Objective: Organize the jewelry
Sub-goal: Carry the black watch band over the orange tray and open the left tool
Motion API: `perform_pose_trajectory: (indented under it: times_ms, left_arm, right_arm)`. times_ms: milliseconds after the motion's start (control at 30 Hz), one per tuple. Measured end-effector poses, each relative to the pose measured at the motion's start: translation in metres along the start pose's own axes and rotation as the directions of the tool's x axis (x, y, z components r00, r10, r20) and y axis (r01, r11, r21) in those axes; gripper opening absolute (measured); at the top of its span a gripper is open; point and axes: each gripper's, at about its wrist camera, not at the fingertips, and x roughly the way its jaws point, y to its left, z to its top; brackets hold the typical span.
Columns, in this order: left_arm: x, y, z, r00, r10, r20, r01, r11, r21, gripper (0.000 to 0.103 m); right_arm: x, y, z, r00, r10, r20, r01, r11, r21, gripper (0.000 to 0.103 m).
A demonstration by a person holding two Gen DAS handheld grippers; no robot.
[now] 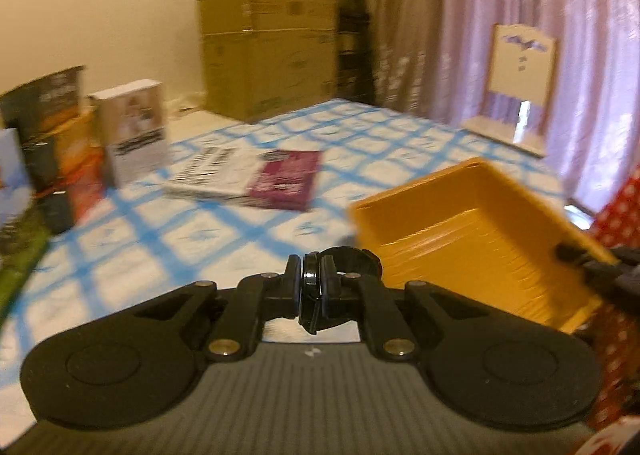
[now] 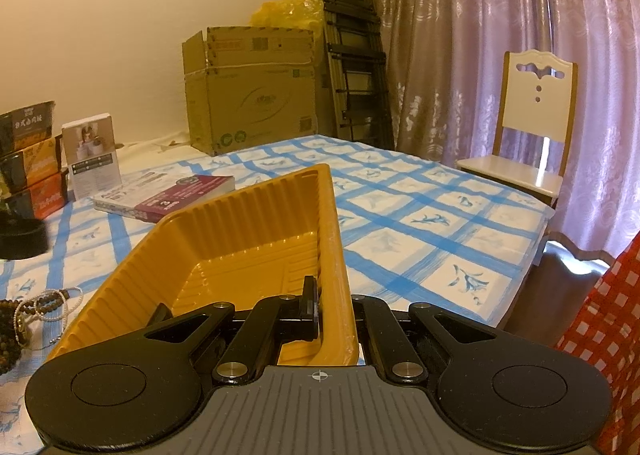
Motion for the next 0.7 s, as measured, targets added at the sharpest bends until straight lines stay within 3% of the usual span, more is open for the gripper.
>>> perform_pose_trajectory:
  times_ms: [133, 333, 700]
  left_arm:
    - [0.021, -0.036, 0.001, 0.996, -0.087, -0.016, 0.087, 0.995, -0.039, 0.008]
    - [0.058, -0.081, -0.006, 0.985, -0.156, -0.073, 0.151, 0.986, -0.072, 0.008]
    - [0.090, -0.102, -0.023, 0.970, -0.160, -0.185, 0.136, 0.981, -0.137, 0.009]
  right_arm:
    - [-0.001, -0.001, 0.000, 1.000, 0.005, 0.000, -0.005, 1.000, -0.004, 0.003]
    - [-0.002, -0.002, 0.000, 1.000, 0.012, 0.001, -0.012, 1.000, -0.009, 0.003]
    - [-0.004, -0.003, 0.001, 1.000, 0.018, 0.001, -0.018, 1.000, -0.008, 0.003]
